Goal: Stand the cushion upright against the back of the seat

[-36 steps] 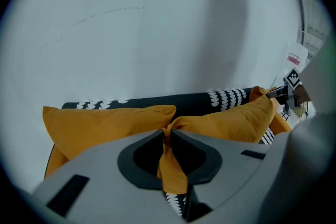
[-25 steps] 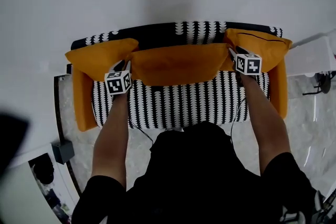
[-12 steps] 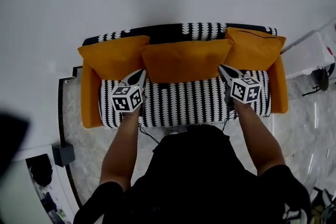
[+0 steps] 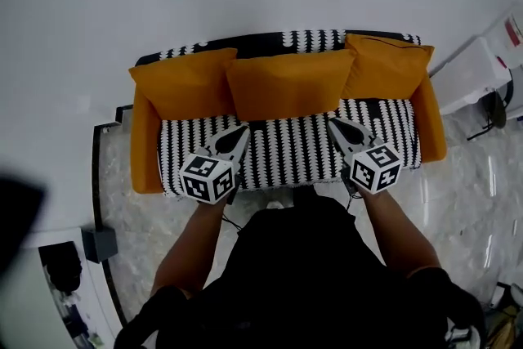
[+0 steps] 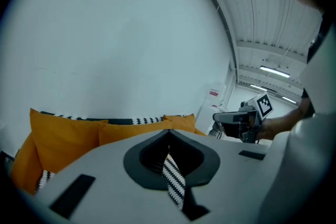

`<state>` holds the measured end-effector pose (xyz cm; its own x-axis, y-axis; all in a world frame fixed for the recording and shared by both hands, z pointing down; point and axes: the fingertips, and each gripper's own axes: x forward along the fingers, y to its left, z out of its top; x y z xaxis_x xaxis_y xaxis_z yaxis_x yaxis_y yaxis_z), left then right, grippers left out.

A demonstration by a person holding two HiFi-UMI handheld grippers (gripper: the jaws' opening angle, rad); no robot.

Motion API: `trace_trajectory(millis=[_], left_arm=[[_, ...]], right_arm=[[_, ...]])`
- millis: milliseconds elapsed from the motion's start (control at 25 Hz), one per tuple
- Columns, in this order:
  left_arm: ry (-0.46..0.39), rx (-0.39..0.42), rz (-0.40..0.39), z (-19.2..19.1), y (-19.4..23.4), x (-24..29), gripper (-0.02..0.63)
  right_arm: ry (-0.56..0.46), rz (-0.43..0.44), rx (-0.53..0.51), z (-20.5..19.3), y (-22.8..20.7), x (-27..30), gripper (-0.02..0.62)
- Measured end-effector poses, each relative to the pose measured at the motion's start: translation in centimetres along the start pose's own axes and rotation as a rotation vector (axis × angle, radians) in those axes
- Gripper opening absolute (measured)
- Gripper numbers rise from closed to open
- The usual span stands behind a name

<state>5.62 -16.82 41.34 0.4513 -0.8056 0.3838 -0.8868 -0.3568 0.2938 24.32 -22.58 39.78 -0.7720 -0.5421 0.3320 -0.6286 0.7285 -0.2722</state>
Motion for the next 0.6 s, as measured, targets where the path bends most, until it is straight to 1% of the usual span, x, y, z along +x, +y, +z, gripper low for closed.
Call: trace_trajectory(millis=[120,280,400,600], left_arm=[[-0.004,0.033,-0.051,-0.5,-3.1,-1.6,0.017],[0.004,0.055,-0.078,-1.5,-5.6,-3.2,0.017],[-0.006,0.06,-0.067,-1.6,-6.1,-3.8,0.017],[-0.038,0.051,-0.032,-1.1,-6.6,-4.2,0.017]], right_arm=[[-0.025,-0.011,0.01,-0.4,2.0,-1.8,0.037],[-0.044,0.004,0.024,-0.8,3.9,-3.9,0.037],[-0.048,0.029,0.015,-1.1,4.8,-4.8,0.037],[-0.077,0.036,0.003,-1.1,5.0,-5.9,0.035]])
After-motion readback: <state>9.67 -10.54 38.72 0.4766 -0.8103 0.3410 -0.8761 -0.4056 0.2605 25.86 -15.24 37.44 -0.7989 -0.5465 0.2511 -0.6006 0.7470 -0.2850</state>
